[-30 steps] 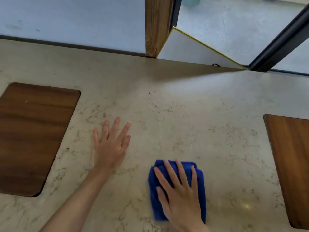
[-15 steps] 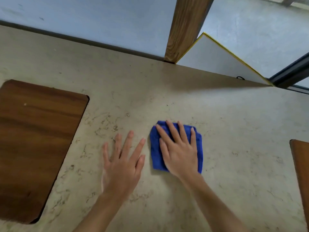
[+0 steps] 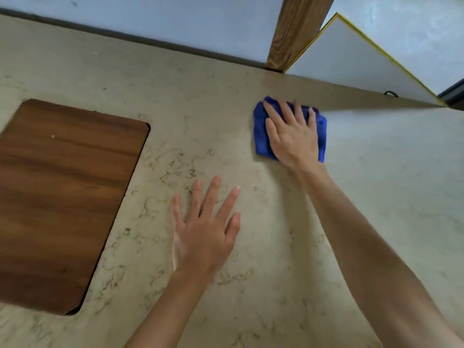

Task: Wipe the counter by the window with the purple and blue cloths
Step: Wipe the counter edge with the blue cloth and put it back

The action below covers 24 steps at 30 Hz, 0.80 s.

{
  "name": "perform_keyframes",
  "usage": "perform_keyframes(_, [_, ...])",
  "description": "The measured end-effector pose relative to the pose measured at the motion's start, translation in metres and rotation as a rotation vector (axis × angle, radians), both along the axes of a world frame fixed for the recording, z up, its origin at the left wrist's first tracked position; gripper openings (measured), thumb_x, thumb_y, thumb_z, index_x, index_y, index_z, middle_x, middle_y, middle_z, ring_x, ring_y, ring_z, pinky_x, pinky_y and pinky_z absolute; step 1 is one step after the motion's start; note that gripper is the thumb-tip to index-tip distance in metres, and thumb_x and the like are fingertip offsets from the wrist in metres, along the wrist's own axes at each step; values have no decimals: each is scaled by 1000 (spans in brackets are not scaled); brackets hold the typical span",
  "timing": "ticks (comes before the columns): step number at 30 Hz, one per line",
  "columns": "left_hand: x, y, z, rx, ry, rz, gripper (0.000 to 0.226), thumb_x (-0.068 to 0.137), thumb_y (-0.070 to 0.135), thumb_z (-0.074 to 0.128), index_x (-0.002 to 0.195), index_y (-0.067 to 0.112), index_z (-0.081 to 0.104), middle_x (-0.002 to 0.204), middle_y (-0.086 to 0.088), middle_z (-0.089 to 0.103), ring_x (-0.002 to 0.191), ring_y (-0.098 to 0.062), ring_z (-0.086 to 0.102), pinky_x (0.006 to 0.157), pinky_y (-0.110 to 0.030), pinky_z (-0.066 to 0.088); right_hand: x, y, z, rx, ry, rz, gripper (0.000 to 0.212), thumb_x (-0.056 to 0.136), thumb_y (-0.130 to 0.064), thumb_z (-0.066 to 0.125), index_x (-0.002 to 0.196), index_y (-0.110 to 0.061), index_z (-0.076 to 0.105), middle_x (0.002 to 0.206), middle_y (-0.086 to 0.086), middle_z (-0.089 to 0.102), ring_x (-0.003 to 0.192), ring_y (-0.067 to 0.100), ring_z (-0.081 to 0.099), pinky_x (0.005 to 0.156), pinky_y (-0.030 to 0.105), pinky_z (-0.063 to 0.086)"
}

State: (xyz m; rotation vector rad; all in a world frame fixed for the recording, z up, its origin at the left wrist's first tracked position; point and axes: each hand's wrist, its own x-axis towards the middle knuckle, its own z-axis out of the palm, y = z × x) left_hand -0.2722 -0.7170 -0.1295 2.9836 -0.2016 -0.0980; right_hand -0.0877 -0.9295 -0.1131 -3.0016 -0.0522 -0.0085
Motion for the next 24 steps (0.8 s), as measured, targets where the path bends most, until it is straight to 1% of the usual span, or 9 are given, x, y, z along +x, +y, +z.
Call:
perform_keyframes(4, [1,0,4,21,7,1,56,102,55,19,156,48,10,170,7,15,156,-28,16,121,-63,15,-168,7,-4,-23,-27,80,53,104,-53,29,156,-43,30,167,-9,33,157,24,23,126,58,17])
perform_keyframes(6, [-1,0,6,27,31,7,56,101,55,17,156,49,6,170,8,12,157,-27,13,122,-63,15,-254,5,-6,-38,40,129,58,101,-57,35,157,-44,28,168,-11,28,158,25,19,125,61,15])
perform_keyframes(8, [-4,1,5,17,34,21,57,101,57,15,156,50,2,170,9,8,157,-25,9,123,-62,14,-324,-2,-10,-73,131,184,57,93,-58,45,149,-52,37,165,-13,35,152,28,35,119,66,24])
perform_keyframes(10, [-4,1,5,22,33,23,57,101,57,15,155,50,1,170,10,7,157,-24,8,123,-61,14,-365,-15,-10,-138,204,206,42,88,-57,49,130,-60,49,152,-11,45,132,30,56,104,71,36])
perform_keyframes(12, [-2,-1,6,29,49,26,57,101,57,15,156,50,0,170,10,6,157,-25,9,123,-61,14,-381,-29,-9,-191,197,269,53,95,-63,39,147,-54,40,160,-13,39,138,28,46,111,67,27])
perform_keyframes(13, [-2,-2,8,32,57,27,57,101,57,15,156,50,0,170,10,6,157,-25,9,123,-61,15,-378,-34,-7,-174,194,258,56,96,-63,35,151,-52,34,165,-14,34,143,27,40,115,63,23])
perform_keyframes(16, [-2,-5,10,43,69,27,59,100,58,16,156,48,2,170,8,8,157,-27,12,123,-61,15,-320,-41,3,-45,139,95,53,101,-56,32,153,-50,31,164,-14,34,151,25,36,119,61,27])
perform_keyframes(19, [-1,-4,10,55,88,27,59,100,58,16,156,48,4,170,8,10,156,-27,13,122,-62,16,-220,-55,7,-57,101,14,52,105,-52,24,157,-46,25,166,-11,33,155,27,28,122,61,24])
perform_keyframes(24, [1,-3,4,69,67,16,59,99,59,16,156,48,8,170,10,9,157,-26,13,123,-61,13,-34,-90,3,-49,66,2,51,104,-54,20,155,-50,24,167,-13,31,157,25,22,126,59,14])
